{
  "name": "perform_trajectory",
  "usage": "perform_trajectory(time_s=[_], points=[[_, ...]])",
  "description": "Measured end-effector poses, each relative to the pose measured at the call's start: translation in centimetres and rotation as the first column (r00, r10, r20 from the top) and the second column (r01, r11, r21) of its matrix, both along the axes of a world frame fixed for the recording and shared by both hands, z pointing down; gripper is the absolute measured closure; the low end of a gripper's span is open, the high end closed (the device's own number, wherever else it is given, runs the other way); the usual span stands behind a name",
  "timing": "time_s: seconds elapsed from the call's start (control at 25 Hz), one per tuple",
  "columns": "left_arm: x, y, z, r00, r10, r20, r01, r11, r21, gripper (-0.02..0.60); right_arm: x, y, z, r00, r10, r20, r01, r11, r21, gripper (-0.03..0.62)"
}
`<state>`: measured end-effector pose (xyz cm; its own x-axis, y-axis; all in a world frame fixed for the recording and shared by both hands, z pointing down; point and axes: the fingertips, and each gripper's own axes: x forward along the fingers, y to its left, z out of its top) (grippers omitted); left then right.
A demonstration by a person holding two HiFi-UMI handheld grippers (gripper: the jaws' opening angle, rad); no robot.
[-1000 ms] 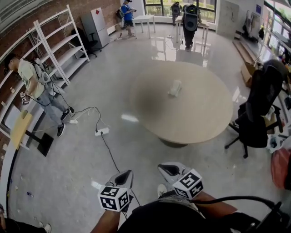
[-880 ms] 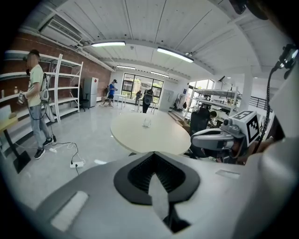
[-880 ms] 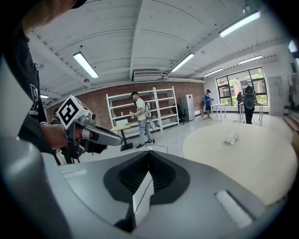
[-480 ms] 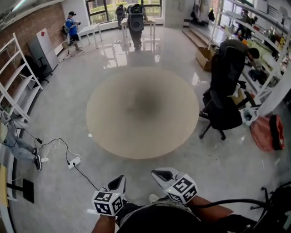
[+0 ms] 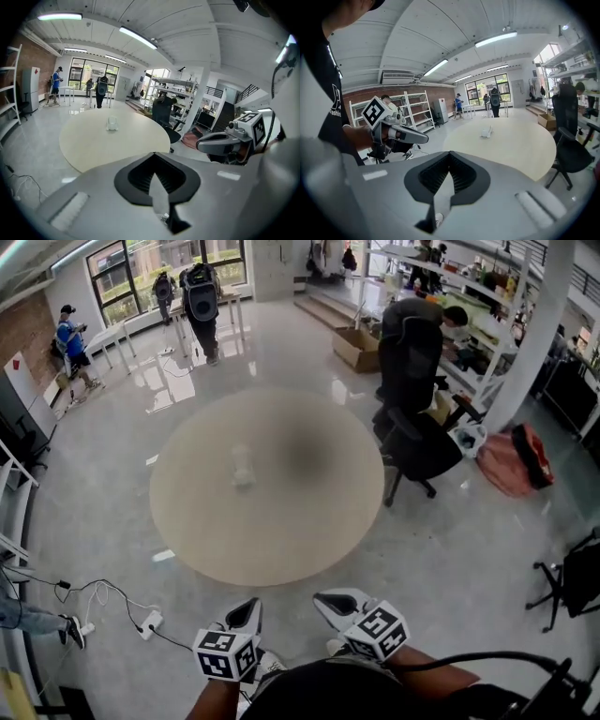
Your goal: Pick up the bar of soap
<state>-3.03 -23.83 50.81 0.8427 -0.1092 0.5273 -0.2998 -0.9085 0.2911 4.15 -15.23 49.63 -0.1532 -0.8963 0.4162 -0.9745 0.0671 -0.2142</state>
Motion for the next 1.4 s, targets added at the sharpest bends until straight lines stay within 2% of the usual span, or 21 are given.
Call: perform_trajectory(time_s=[0.36, 0.68, 0.92, 1.08, 1.4], points=[[-6.1, -5.2, 0.7, 0.994, 0.108, 0.016, -0.108, 0.994, -0.004, 0.574, -6.6, -5.0, -0.2, 0.994, 0.11, -0.008, -0.11, 0.994, 0.011, 0.588], [-8.4, -9.2, 1.0, 0.998, 0.064, -0.006, -0.064, 0.998, -0.03, 0.574, -8.7, -8.6, 0.0, 0.997, 0.077, -0.025, -0.078, 0.997, -0.02, 0.588], [-7.2, -13.2, 0.6, 1.0, 0.003, -0.003, -0.004, 1.0, -0.028, 0.574, -7.2, -12.9, 0.3, 1.0, 0.026, -0.013, -0.026, 1.0, -0.017, 0.588], [-6.1, -16.6, 0.3, 1.0, -0.013, 0.019, 0.013, 1.0, 0.001, 0.574, -5.5, -17.8, -0.2, 1.0, -0.012, 0.007, 0.012, 1.0, 0.023, 0.588], [0.4, -22.8, -1.1, 0.999, -0.03, 0.024, 0.029, 0.998, 0.06, 0.574, 1.0, -24.1, -1.3, 0.999, -0.041, -0.003, 0.041, 0.997, 0.068, 0.588]])
